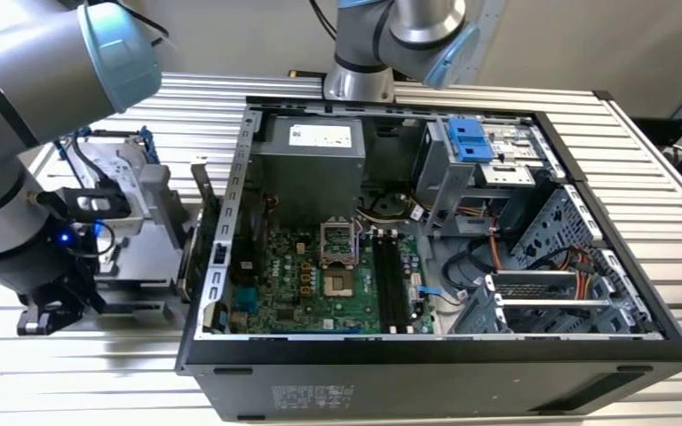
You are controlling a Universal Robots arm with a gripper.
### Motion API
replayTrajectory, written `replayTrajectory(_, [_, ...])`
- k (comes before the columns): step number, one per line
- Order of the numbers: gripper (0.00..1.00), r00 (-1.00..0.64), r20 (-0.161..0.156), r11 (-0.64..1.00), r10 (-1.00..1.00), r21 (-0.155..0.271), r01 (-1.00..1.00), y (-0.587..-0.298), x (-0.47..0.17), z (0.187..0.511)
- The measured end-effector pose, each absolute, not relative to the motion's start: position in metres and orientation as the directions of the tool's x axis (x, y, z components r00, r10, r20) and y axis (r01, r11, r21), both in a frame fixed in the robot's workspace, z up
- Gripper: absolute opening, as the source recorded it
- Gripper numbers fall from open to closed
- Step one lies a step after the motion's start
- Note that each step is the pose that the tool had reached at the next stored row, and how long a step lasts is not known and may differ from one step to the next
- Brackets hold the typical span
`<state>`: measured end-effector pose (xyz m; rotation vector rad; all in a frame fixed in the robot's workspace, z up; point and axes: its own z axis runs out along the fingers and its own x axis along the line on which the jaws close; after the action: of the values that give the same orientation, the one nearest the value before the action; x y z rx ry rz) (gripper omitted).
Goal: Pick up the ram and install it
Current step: 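Pick up the ram and move it above insertion slot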
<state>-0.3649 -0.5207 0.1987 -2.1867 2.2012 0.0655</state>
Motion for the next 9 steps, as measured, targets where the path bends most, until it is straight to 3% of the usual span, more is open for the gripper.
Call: replayTrajectory(9, [0.00, -0.006, -0.057, 0.006, -0.998, 0.002, -1.000, -0.521, -0.365, 0.216])
